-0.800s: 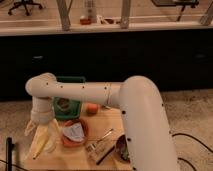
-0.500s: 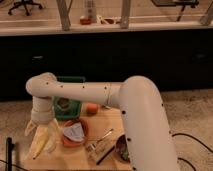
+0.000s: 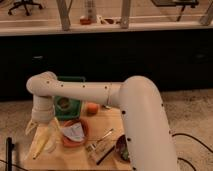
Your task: Place banana in paper cup
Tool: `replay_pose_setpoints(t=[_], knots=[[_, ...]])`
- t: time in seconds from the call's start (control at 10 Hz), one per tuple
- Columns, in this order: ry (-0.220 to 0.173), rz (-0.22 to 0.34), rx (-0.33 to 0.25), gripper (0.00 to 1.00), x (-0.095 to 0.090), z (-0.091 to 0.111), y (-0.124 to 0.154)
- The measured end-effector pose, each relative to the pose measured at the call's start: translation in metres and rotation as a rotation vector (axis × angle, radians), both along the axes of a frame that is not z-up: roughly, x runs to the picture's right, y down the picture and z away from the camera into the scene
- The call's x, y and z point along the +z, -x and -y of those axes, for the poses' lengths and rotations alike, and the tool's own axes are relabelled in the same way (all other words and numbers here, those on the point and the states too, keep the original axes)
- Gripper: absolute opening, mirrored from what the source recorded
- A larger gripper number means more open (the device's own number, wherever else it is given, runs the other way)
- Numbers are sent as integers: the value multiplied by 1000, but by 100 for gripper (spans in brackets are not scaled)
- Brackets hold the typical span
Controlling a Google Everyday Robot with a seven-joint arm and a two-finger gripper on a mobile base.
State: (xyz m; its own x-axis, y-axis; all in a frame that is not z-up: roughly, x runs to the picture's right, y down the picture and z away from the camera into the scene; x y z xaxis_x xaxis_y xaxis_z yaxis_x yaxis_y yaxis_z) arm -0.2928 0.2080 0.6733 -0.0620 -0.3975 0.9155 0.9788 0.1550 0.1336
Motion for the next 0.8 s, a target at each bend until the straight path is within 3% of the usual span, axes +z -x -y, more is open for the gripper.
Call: replay_pose_setpoints(t=[0.8], knots=[[-11,29,-12,80,2,7,0]])
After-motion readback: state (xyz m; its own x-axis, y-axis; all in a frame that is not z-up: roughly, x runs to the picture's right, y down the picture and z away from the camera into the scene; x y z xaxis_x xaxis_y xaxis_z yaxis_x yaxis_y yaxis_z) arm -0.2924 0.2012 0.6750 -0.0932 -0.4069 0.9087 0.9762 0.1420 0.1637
